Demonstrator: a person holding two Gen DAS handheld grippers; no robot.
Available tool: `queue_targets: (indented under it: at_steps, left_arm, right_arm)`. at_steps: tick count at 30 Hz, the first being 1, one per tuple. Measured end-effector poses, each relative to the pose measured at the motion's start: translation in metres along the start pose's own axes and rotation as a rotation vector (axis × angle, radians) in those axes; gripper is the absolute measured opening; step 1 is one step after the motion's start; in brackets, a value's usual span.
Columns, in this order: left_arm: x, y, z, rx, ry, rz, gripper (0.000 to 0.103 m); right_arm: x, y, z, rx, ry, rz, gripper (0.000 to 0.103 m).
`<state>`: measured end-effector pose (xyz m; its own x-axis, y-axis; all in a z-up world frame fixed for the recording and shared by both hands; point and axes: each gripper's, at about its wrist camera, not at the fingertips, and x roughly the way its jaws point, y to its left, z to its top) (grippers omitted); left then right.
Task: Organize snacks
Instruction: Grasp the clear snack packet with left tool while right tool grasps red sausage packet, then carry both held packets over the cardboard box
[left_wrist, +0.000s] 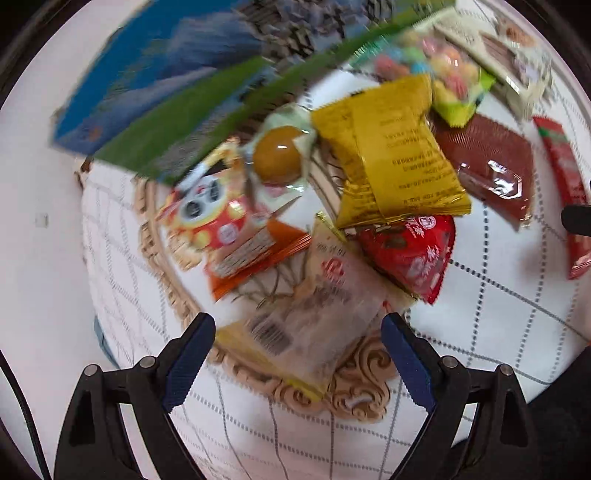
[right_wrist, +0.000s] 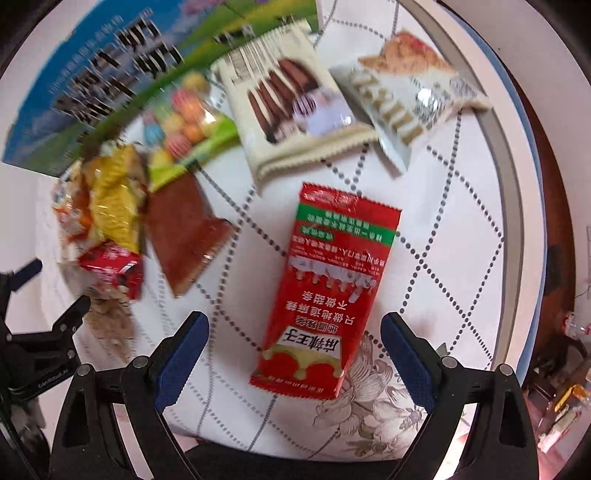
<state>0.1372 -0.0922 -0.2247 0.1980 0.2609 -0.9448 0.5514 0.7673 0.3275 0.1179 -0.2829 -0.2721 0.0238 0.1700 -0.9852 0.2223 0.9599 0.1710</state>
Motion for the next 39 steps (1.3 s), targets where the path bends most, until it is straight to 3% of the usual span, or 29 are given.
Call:
queue_targets:
  at_steps: [2, 3, 6, 7, 10, 14, 16, 18, 20, 22, 28, 35, 37, 38, 39]
  left_arm:
    - [0.007, 0.0, -0.002, -0.037, 0.026, -0.04, 0.07]
    - [0.01, 0.003, -0.005, -0.082, 0.036, -0.076, 0.066]
    - [0.012, 0.017, -0.017, -0.249, 0.058, -0.143, 0.063]
    - [0.016, 0.026, -0.025, -0.355, 0.097, -0.195, 0.063]
    - [0.028, 0.048, -0.056, -0.661, 0.192, -0.41, 0.063]
    - [0.038, 0.054, -0.088, -0.883, 0.225, -0.587, 0.063]
    - [0.044, 0.049, -0.091, -0.886, 0.239, -0.615, 0.063]
    - [0.052, 0.044, -0.087, -0.853, 0.245, -0.592, 0.063]
    - [0.056, 0.043, -0.083, -0.846, 0.243, -0.589, 0.063]
    - [0.053, 0.041, -0.079, -0.84, 0.239, -0.586, 0.063]
    - [0.026, 0.05, -0.068, -0.852, 0.193, -0.563, 0.063]
    - [0.046, 0.066, -0.055, -0.926, 0.221, -0.594, 0.063]
    - [0.049, 0.07, -0.052, -0.932, 0.205, -0.584, 0.057]
    - [0.049, 0.069, -0.052, -0.928, 0.2, -0.578, 0.048]
    - [0.048, 0.067, -0.049, -0.914, 0.194, -0.573, 0.048]
  right_arm:
    - [0.011, -0.004, -0.001, 0.015, 0.002, -0.046, 0.096]
    - [0.014, -0.006, -0.001, 0.025, 0.003, -0.058, 0.091]
    - [0.021, -0.012, -0.002, 0.041, -0.011, -0.051, 0.077]
    - [0.021, -0.013, -0.003, 0.028, -0.018, -0.052, 0.069]
    - [0.02, -0.007, -0.005, -0.057, -0.032, -0.072, 0.064]
    - [0.02, 0.014, -0.013, -0.24, -0.022, -0.092, 0.061]
    - [0.02, 0.019, -0.02, -0.335, -0.002, -0.096, 0.061]
    - [0.023, 0.026, -0.029, -0.428, 0.037, -0.115, 0.061]
    - [0.022, 0.025, -0.03, -0.438, 0.046, -0.099, 0.062]
    - [0.023, 0.018, -0.025, -0.398, 0.06, -0.079, 0.069]
    - [0.018, -0.01, -0.005, -0.228, 0.05, -0.016, 0.07]
    - [0.023, -0.023, 0.001, -0.169, 0.043, -0.011, 0.07]
    - [0.025, -0.024, -0.001, -0.171, 0.041, -0.017, 0.069]
    - [0.028, -0.019, -0.005, -0.172, 0.037, -0.022, 0.064]
    - [0.029, -0.017, -0.007, -0.174, 0.032, -0.029, 0.058]
